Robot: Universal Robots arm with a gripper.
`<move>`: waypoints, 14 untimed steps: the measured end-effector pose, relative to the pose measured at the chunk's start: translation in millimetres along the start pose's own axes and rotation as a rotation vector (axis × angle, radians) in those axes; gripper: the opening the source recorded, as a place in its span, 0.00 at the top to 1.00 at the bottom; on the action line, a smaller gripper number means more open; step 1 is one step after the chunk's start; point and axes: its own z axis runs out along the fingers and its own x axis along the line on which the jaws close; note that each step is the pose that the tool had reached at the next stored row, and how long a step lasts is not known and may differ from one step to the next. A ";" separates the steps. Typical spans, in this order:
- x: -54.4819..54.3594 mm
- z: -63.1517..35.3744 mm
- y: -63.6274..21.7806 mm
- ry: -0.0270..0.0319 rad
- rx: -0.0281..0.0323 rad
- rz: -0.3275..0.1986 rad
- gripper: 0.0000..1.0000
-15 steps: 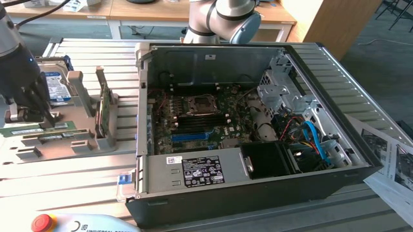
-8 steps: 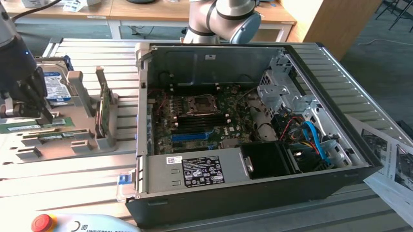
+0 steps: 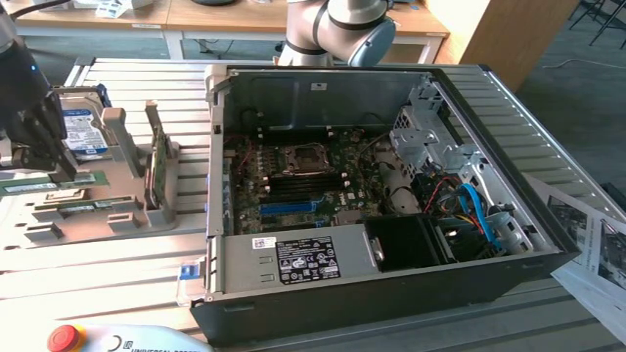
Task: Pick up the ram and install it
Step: 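Pick up the ram and move it above insertion slot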
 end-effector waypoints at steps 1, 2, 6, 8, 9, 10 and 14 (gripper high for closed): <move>0.0 -1.8 0.0 0.0000 0.0000 0.000 0.88; 0.1 -3.5 0.0 0.0000 -0.0001 0.000 0.88; 0.2 -9.9 -0.2 0.0000 0.0001 0.000 0.88; 0.3 -13.1 -0.2 0.0000 0.0000 0.000 0.88; 0.3 -14.7 -0.2 0.0000 0.0000 0.000 0.88; 0.3 -16.3 -0.2 0.0000 0.0000 0.000 0.88; 0.5 -23.1 -0.3 0.0001 -0.0001 0.000 0.88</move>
